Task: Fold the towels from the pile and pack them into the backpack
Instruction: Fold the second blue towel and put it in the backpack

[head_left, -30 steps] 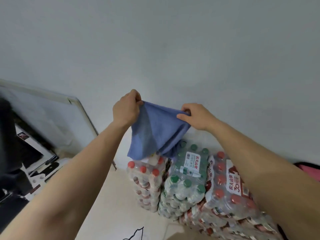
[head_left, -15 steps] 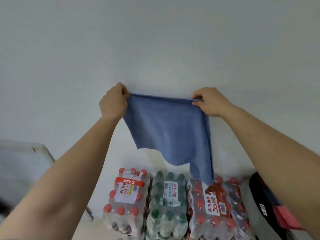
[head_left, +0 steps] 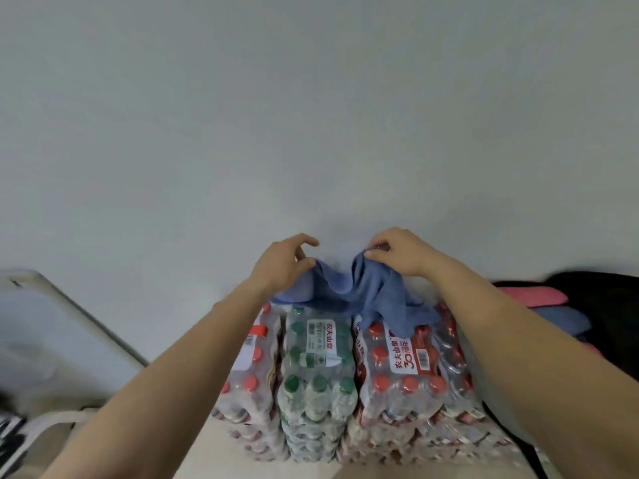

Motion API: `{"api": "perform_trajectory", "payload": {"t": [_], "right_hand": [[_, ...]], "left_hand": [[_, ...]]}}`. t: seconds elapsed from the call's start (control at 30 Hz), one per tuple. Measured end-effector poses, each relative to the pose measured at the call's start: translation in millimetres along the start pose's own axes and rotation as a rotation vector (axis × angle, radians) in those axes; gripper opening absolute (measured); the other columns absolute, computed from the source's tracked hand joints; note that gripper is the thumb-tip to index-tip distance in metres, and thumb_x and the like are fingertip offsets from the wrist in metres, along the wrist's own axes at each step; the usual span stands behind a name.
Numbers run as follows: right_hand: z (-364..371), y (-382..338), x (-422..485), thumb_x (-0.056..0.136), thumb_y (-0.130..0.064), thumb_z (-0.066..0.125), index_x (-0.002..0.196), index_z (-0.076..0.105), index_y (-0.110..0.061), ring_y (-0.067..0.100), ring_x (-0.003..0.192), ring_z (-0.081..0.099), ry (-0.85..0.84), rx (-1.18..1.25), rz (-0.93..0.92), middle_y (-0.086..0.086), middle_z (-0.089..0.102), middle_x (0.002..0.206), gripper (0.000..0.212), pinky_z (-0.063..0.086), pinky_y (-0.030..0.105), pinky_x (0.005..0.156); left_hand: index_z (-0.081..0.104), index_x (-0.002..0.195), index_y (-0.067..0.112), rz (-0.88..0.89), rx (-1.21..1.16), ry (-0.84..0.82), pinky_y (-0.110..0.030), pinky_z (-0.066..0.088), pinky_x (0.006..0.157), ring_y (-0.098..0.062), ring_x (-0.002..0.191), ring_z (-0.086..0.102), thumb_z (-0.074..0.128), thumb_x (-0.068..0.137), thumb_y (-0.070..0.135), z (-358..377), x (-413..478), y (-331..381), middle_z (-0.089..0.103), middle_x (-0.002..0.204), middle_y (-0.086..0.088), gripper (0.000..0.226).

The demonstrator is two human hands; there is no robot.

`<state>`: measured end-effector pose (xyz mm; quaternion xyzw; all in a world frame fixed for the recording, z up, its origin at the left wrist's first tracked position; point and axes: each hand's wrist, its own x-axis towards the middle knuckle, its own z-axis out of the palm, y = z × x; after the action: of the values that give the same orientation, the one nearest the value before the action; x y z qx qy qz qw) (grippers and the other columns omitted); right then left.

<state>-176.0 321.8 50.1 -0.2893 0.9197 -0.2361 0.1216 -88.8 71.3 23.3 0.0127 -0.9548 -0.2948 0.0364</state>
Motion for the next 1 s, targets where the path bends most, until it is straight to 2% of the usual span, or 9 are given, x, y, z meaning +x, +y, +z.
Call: {"api": "perform_trajectory", "payload": {"t": [0.1,0.23,0.33,0.43,0.53,0.67,0.83,0.93,1.0], "right_hand": [[19,-5,1,0.096,-0.032,0.058,0.089,0.073,-0.015,0.018,0.079,0.062,-0.030,0.069,-0.010,0.003,0.071,0.085,0.024,0.048,0.032,0.073],[29,-3,-1,0.097,-0.033,0.058,0.080,0.070,-0.014,0.010,0.065,0.054,-0.018,0.118,-0.016,0.001,0.065,0.073,0.028,0.040,0.024,0.060],[32,10,-2,0.093,-0.030,0.065,0.081,0.069,-0.024,0.006,0.073,0.059,-0.020,0.128,-0.002,-0.007,0.067,0.078,0.014,0.042,0.024,0.066],[36,26,-3,0.091,-0.025,0.067,0.090,0.070,-0.027,0.015,0.086,0.063,-0.029,0.075,0.068,-0.004,0.069,0.092,0.004,0.049,0.032,0.077],[40,38,-6,0.090,-0.010,0.062,0.100,0.070,-0.020,0.023,0.090,0.063,-0.024,-0.024,0.143,-0.001,0.067,0.098,0.017,0.054,0.040,0.084],[41,53,-9,0.081,0.002,0.051,0.093,0.069,-0.021,0.025,0.085,0.065,0.018,-0.027,0.232,0.004,0.070,0.096,0.032,0.057,0.043,0.081],[39,76,-15,0.086,-0.008,0.065,0.100,0.072,-0.017,0.021,0.089,0.064,0.023,0.001,0.252,0.004,0.071,0.102,0.018,0.053,0.033,0.079],[38,87,-20,0.084,-0.020,0.074,0.092,0.070,-0.017,0.020,0.085,0.063,0.045,-0.015,0.284,0.004,0.070,0.097,0.009,0.051,0.033,0.076],[37,91,-25,0.082,-0.028,0.076,0.084,0.067,-0.019,0.019,0.080,0.061,0.076,-0.030,0.336,0.003,0.069,0.091,0.013,0.052,0.033,0.071]], "left_hand": [[0.059,0.130,0.031,0.055,-0.149,-0.106,-0.024,0.049,0.074,-0.010,0.074,0.060,0.062,0.093,0.025,41,-4,17,0.067,0.086,0.007,0.038],[0.073,0.105,0.023,0.018,-0.257,-0.095,-0.032,0.052,0.078,-0.013,0.079,0.064,0.062,0.092,0.025,67,-6,21,0.072,0.088,0.004,0.017],[0.071,0.092,0.021,0.014,-0.225,-0.022,-0.035,0.051,0.078,-0.017,0.081,0.063,0.062,0.092,0.026,67,-5,18,0.071,0.086,0.002,0.010],[0.070,0.092,0.023,-0.027,-0.144,0.030,-0.032,0.051,0.077,-0.017,0.083,0.063,0.061,0.092,0.029,54,1,10,0.070,0.088,0.004,0.011],[0.070,0.093,0.026,-0.081,-0.074,0.063,-0.030,0.049,0.075,-0.015,0.084,0.061,0.061,0.092,0.029,42,7,3,0.068,0.089,0.007,0.010],[0.069,0.095,0.029,-0.161,0.025,0.128,-0.030,0.048,0.070,-0.016,0.083,0.059,0.058,0.093,0.031,30,11,-12,0.066,0.090,0.008,0.011],[0.067,0.096,0.030,-0.268,0.087,0.140,-0.032,0.049,0.069,-0.021,0.085,0.061,0.055,0.094,0.033,27,7,-34,0.068,0.093,0.006,0.012],[0.067,0.099,0.029,-0.309,0.081,0.144,-0.033,0.049,0.069,-0.021,0.084,0.061,0.054,0.095,0.033,30,5,-40,0.068,0.094,0.005,0.014],[0.067,0.100,0.029,-0.322,0.063,0.129,-0.033,0.049,0.068,-0.022,0.083,0.062,0.055,0.095,0.034,34,3,-41,0.068,0.093,0.004,0.014]]}}
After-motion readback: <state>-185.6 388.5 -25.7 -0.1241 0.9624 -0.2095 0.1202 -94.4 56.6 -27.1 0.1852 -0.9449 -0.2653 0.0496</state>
